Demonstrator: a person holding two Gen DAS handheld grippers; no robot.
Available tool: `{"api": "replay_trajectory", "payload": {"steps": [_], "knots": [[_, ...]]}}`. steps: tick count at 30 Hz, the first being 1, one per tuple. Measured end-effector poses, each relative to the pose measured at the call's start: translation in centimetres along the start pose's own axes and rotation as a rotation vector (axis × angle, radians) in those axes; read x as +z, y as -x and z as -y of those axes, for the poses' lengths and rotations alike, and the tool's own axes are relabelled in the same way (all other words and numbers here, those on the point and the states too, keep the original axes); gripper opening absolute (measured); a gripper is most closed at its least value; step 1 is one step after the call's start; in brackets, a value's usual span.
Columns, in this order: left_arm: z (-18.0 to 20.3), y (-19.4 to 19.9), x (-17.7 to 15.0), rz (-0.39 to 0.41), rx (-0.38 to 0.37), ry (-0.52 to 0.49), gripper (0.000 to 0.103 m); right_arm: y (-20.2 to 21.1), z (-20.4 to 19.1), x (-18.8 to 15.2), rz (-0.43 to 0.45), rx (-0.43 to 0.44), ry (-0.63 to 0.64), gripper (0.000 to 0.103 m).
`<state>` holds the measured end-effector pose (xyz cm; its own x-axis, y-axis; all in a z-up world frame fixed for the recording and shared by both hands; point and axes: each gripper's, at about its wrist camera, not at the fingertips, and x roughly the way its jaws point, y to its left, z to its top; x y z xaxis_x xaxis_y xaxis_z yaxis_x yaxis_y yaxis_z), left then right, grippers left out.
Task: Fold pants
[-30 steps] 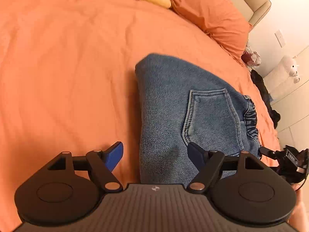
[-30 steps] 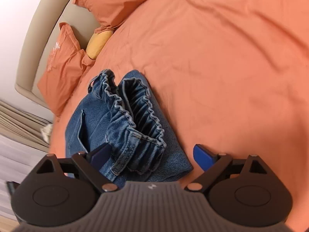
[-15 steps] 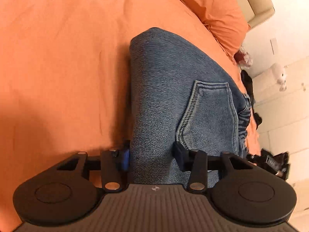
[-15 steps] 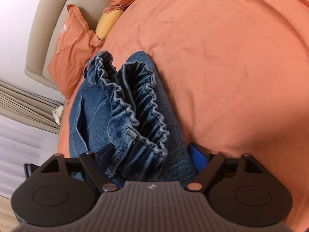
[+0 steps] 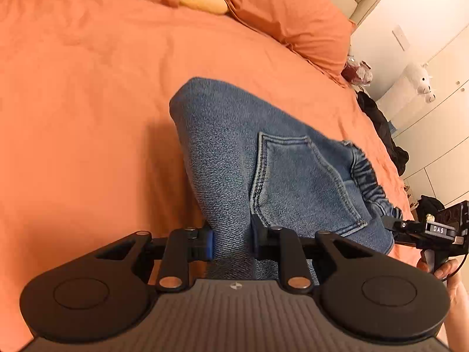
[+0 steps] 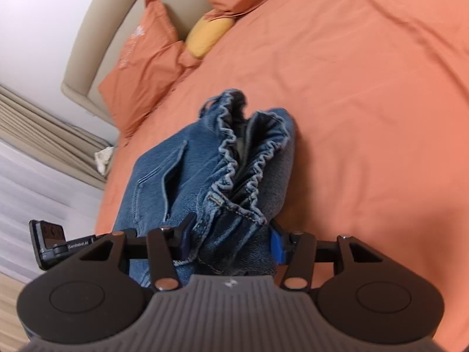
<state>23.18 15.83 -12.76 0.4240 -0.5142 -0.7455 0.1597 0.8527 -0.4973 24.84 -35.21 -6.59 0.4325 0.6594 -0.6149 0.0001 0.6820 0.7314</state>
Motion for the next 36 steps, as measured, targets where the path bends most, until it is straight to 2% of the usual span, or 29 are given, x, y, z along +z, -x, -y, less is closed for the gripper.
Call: {"api": "replay_trajectory", "payload": {"steps": [5,11,17,25,31,36], "knots": [[-2.5,5.7,0.7,0.017,0.079,-0.034,0.025,-3.5,-4.6,-2.8,-0.020,0.068,-0.007,0.047],[-8.5,12.6,0.0,0.058,0.172,-0.012,0.025,-9.3,-11.4,-6.7,-0.065,0.134,0.026,0.047],[-13.8,16.3,-0.1,0.073,0.211,-0.002,0.025,-14.4,-17.2,-9.9,-0.097,0.156,0.075,0.047],[-19.3,15.9,-1.6,0.072,0.207,0.018,0.025,-19.1,-20.9,-11.7,-0.124,0.083,0.148,0.047],[-21.6,14.2,-2.9,0.043,0.202,0.030,0.025,-21.6,-20.9,-12.7,-0.165,0.021,0.153,0.047],[-22.3,13.4,-3.8,0.051,0.208,0.033,0.026,-22.2,-19.5,-13.7,-0.175,-0.006,0.113,0.048]]}}
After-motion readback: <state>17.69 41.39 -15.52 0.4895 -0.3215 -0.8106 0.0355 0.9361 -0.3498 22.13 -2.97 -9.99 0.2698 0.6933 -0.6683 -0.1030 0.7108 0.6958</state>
